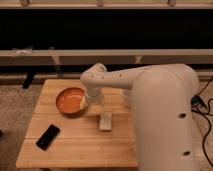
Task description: Drag the ceramic bowl in a circle
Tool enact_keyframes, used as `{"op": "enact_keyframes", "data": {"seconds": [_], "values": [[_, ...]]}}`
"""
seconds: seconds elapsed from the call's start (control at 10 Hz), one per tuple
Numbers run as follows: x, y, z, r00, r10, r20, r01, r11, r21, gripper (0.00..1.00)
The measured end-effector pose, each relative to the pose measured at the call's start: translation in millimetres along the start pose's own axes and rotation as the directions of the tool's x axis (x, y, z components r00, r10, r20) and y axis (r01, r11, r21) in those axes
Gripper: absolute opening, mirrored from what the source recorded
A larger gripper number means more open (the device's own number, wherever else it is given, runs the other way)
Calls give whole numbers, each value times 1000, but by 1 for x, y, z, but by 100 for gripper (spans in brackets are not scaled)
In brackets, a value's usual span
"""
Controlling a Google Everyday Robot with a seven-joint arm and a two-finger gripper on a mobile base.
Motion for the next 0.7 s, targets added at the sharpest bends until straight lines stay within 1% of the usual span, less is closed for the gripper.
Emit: {"op": "enact_keyframes", "data": {"seconds": [0.1,0.2,0.3,0.4,0.6,0.7], "values": [[-9,8,3,1000,-11,1,11,1000,2,80],[-17,15,7,1000,-22,4,22,1000,6,77],[-20,19,10,1000,-26,5,26,1000,12,71],[-22,22,15,1000,-25,4,25,999,20,58],[-22,25,25,1000,-25,-3,25,999,29,41],[-22,27,31,1000,-23,-11,23,999,31,29]]}}
